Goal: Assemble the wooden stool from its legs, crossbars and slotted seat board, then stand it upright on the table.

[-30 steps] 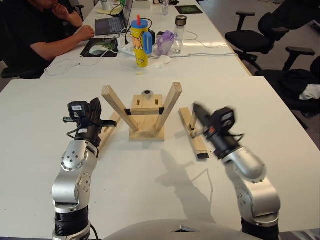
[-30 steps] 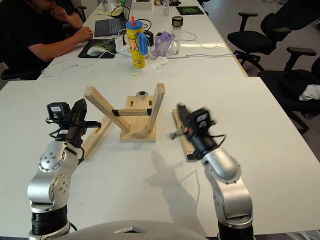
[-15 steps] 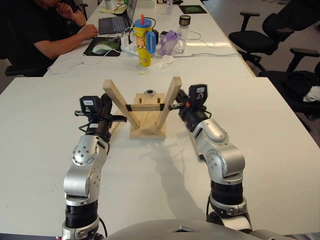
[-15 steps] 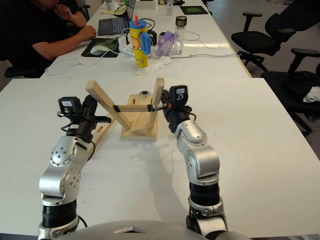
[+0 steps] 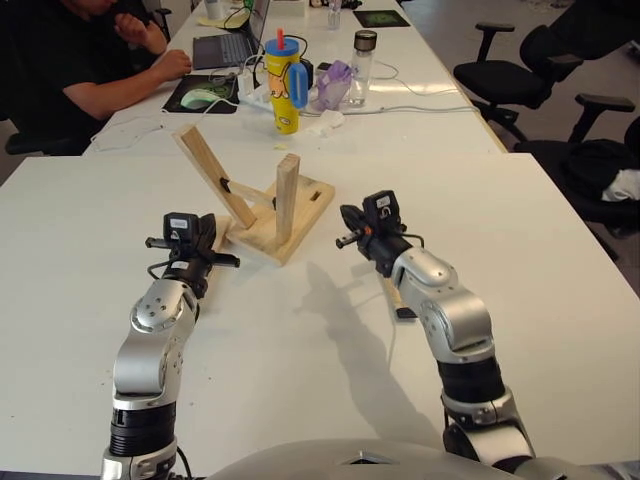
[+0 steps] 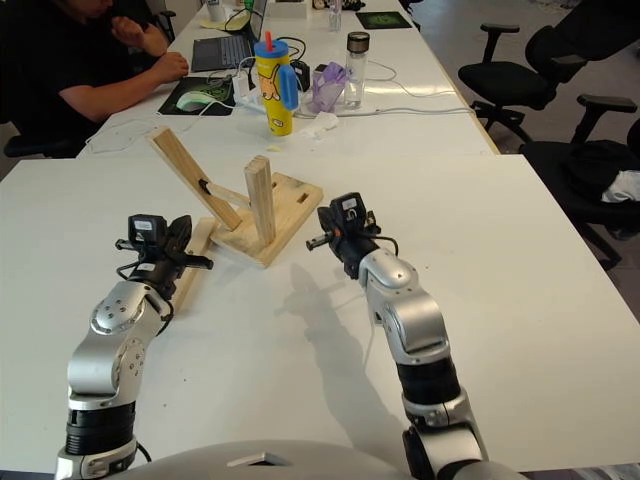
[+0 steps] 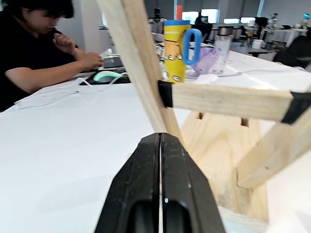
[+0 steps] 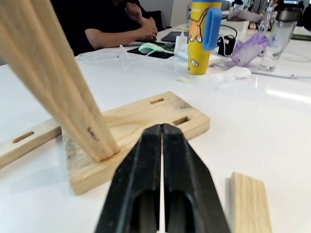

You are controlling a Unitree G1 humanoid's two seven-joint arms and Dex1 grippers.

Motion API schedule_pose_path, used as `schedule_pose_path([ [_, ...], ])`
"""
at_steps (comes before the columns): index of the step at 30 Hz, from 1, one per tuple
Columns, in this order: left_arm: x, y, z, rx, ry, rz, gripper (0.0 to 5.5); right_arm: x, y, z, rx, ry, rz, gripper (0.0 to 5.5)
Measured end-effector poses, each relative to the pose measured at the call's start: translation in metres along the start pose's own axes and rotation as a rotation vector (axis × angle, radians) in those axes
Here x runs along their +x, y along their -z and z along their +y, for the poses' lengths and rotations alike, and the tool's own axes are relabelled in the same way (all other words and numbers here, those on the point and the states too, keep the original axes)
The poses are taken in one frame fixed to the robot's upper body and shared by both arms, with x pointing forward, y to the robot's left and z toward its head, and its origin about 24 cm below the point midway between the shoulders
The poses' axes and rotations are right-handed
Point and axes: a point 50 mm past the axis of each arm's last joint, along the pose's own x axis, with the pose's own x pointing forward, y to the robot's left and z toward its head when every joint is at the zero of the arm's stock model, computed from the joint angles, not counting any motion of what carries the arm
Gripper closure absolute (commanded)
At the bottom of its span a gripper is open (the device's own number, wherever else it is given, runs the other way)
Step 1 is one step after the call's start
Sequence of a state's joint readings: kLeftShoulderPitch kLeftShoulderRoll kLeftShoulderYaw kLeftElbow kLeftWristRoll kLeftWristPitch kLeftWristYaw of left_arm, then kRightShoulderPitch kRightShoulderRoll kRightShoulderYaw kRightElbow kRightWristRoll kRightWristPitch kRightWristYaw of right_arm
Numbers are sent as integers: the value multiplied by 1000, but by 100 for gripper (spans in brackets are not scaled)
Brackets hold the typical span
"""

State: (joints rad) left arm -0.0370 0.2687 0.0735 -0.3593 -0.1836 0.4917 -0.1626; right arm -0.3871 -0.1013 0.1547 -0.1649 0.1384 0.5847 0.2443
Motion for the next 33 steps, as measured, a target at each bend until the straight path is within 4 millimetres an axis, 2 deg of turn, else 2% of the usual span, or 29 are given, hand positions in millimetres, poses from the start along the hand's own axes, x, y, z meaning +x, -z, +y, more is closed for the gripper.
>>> schedule_pose_path([
  [3,4,14,-8,32,137,89,549,26,-10,-3,-49,-32,-58,550],
  [7,11,18,-8,97,240,142,549,55,-16,1,-63,-119,-115,550],
  [11,20,18,1,157,251,172,549,77,-21,22,-78,-304,-166,550],
  [14,22,23,2,190,275,206,549,81,-19,36,-103,-402,-188,550],
  [18,21,41,12,239,301,320,549,79,-15,54,-156,-552,-218,550],
  [24,23,40,28,325,278,357,549,72,-12,84,-164,-732,-230,550],
  [29,27,42,39,358,252,354,549,69,-3,105,-173,-785,-189,550],
  [33,29,40,40,368,240,366,549,72,-1,107,-209,-682,-156,550],
])
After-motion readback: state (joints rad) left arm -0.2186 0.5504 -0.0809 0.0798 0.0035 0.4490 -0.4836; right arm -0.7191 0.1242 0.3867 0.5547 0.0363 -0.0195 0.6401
